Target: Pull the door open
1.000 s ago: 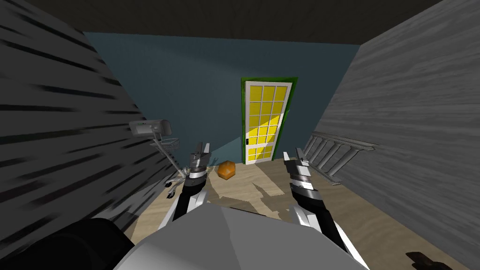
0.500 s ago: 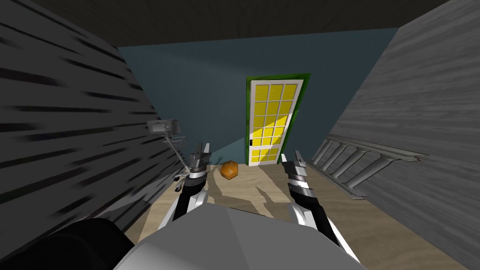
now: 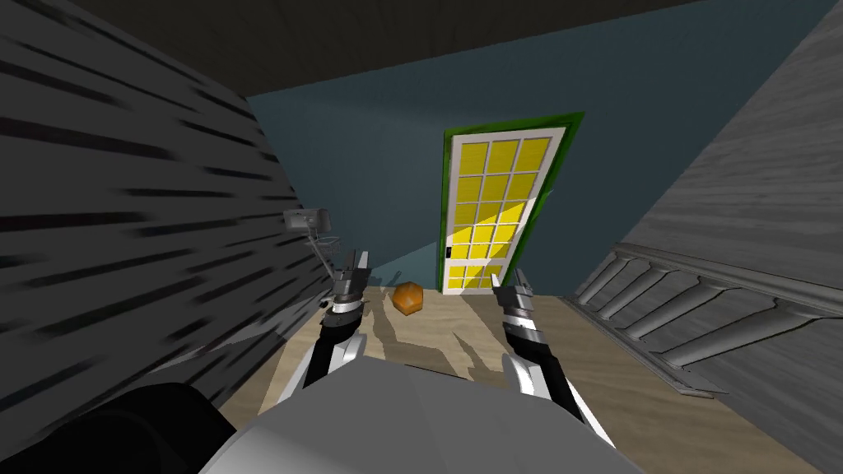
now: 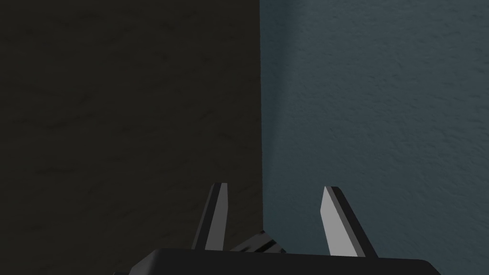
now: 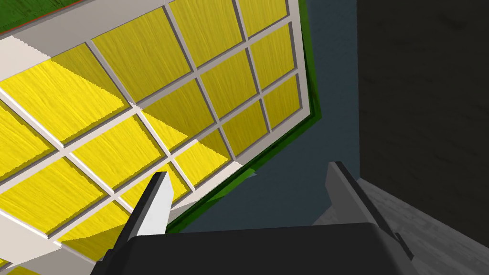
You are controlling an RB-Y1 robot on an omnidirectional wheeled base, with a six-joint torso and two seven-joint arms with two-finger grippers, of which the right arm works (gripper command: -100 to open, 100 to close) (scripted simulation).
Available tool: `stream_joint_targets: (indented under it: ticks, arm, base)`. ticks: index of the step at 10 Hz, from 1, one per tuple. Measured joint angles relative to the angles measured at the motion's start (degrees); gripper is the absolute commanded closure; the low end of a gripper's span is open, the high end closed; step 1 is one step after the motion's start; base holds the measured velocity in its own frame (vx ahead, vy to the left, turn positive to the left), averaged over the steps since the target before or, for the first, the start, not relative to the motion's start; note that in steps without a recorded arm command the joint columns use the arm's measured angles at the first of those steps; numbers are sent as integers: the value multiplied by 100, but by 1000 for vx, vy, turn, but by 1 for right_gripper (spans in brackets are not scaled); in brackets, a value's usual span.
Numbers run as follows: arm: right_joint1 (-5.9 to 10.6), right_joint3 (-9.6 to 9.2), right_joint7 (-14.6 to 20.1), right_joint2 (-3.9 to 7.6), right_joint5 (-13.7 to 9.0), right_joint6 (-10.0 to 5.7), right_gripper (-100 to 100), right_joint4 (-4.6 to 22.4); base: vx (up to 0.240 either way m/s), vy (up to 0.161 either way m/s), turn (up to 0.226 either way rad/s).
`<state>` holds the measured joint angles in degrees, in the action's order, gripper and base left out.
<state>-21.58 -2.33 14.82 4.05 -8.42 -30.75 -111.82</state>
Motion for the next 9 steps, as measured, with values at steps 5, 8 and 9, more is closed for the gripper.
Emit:
stream_joint_targets:
  ticks: [5, 8, 9]
  arm:
    - [253, 26, 499, 104, -481, -252, -100, 750]
    - [434, 35, 779, 161, -763, -466, -100, 1306]
    - [506, 64, 913, 206, -894, -514, -100, 1489]
  base:
    - [64, -30, 155]
    - [70, -42, 231]
    - [85, -48, 213]
